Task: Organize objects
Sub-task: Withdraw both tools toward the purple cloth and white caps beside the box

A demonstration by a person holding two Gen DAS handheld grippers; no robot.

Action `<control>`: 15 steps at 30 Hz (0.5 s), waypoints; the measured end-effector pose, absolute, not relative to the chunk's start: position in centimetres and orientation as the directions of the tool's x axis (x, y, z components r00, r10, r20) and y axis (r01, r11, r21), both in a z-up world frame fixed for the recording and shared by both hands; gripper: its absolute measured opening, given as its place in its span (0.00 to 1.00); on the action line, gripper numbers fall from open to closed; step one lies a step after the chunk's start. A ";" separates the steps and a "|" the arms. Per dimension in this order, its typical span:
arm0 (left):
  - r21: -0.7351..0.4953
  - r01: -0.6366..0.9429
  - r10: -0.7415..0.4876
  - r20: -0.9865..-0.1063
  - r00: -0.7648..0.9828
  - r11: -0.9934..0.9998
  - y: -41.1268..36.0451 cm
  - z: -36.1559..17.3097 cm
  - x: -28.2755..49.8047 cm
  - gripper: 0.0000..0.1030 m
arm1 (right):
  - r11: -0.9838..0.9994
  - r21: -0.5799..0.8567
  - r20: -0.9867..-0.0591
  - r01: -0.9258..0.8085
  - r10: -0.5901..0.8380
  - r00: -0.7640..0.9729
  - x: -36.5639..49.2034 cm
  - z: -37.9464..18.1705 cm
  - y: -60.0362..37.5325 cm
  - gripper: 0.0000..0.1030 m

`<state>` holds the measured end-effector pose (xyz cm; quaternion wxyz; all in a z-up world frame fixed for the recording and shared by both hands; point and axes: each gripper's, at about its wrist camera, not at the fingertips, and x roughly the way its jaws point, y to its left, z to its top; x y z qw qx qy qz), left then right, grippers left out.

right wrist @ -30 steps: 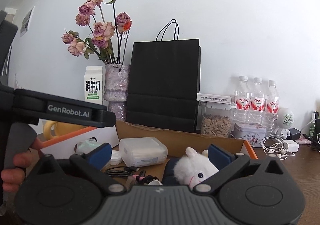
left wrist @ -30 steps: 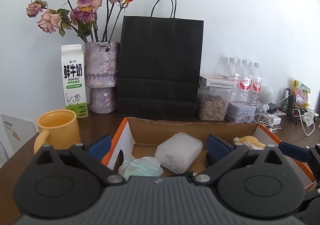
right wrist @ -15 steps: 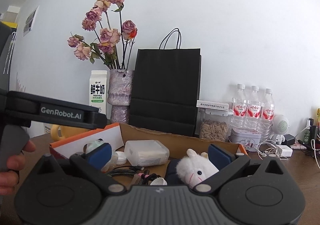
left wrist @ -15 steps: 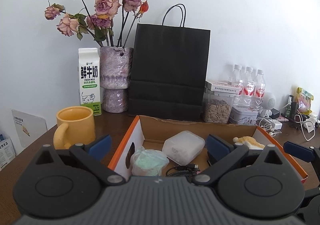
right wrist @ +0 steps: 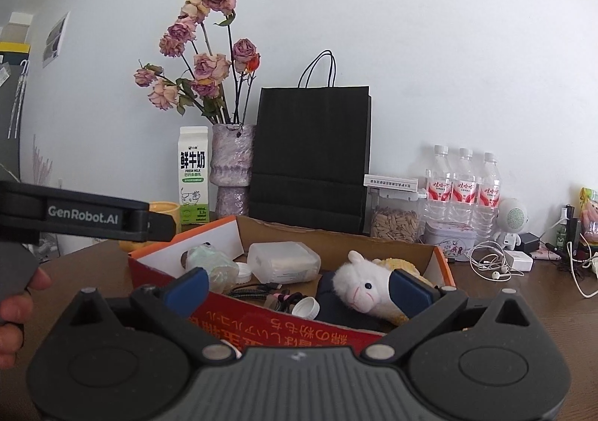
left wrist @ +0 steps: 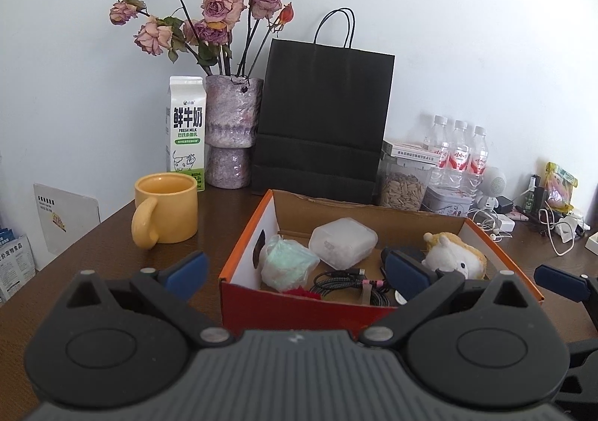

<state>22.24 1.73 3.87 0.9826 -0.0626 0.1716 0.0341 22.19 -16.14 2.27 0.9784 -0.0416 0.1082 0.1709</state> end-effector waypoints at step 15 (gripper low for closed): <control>-0.101 -0.088 0.041 -0.396 0.917 0.991 2.3 3.7 17.5 1.00 | 0.936 -0.026 -0.332 -0.350 0.322 0.887 18.4 1.4 -17.8 1.00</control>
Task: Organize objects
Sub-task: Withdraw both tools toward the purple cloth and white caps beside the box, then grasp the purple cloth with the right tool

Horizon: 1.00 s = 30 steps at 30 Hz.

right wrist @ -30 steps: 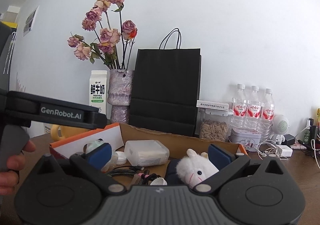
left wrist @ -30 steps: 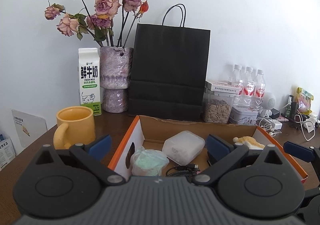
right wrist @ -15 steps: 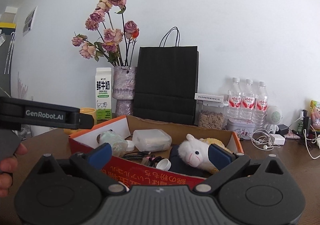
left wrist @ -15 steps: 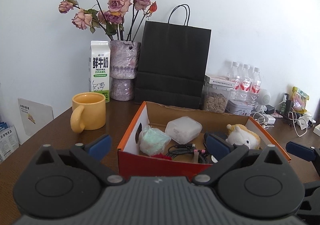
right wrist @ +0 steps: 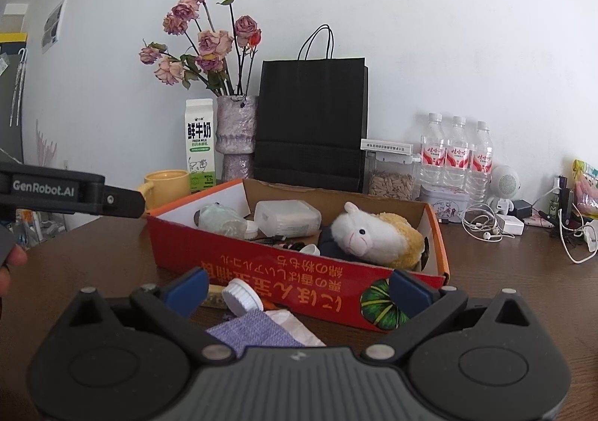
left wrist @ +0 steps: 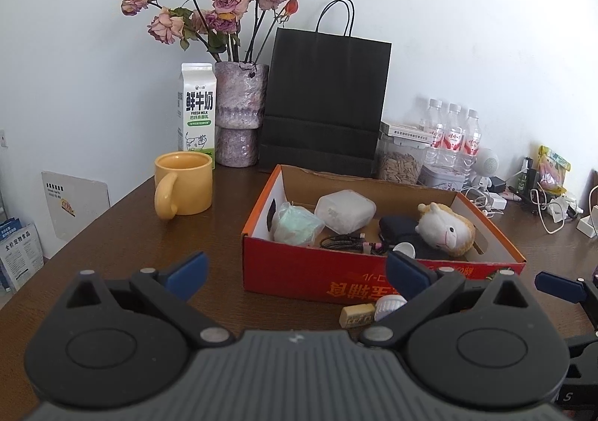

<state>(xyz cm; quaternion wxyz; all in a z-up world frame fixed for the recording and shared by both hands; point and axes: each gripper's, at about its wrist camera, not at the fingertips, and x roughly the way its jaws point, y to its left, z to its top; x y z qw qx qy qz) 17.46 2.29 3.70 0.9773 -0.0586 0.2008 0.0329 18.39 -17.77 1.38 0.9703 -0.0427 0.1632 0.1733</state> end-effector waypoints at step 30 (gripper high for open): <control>-0.085 -0.106 0.045 -0.533 0.845 0.991 4.2 0.2 15.3 1.00 | 0.848 -0.012 -0.632 -0.530 0.405 0.661 22.2 -3.3 -14.5 1.00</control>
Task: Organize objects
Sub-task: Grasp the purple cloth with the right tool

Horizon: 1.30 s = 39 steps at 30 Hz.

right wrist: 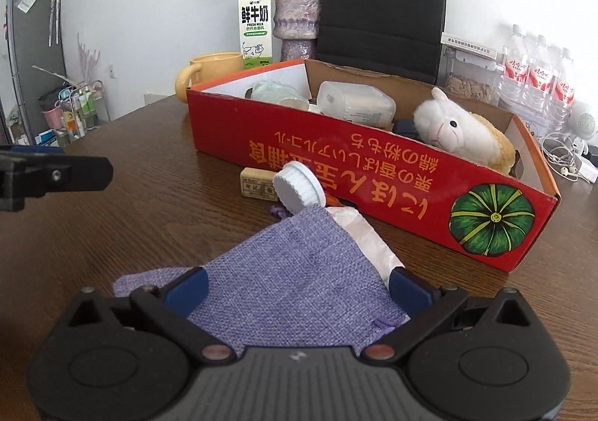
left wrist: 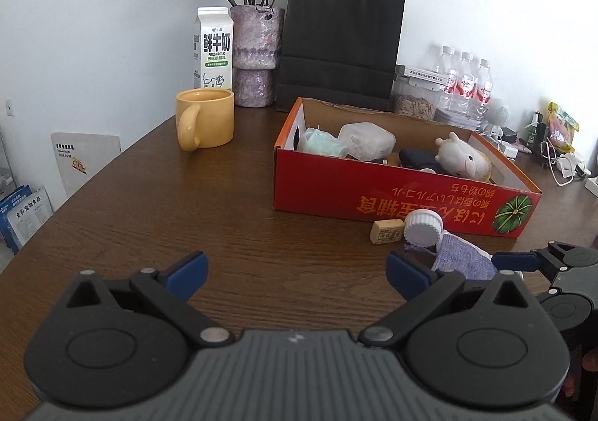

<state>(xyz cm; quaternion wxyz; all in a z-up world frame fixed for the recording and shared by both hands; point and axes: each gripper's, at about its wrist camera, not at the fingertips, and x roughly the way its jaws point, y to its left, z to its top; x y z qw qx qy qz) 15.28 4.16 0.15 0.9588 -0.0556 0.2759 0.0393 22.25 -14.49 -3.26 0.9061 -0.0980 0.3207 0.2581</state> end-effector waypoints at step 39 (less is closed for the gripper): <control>-0.049 -0.081 0.038 -0.577 0.816 0.996 1.9 -1.0 15.5 1.00 | 0.818 0.134 -0.347 -0.560 0.568 0.746 15.9 -0.3 -20.0 0.10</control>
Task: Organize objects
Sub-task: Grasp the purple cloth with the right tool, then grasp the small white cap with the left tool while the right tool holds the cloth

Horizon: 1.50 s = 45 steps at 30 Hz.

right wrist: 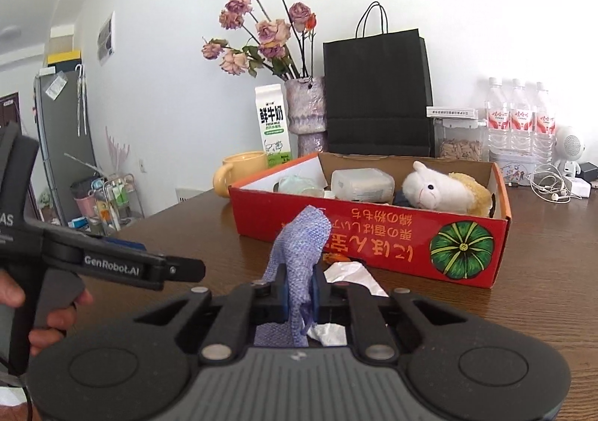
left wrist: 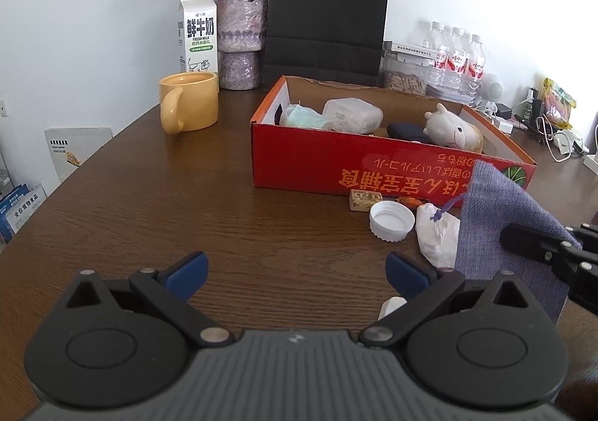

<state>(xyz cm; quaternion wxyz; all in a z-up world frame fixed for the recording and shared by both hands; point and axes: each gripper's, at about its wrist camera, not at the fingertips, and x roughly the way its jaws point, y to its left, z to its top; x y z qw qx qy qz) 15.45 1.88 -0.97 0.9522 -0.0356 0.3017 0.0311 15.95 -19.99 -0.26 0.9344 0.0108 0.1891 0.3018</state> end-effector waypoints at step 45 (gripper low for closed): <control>-0.009 0.075 -0.065 -0.606 0.793 0.997 -3.6 -2.1 14.7 0.27 | 0.877 0.209 -0.304 -0.432 0.478 0.824 15.9 -0.9 -26.1 0.10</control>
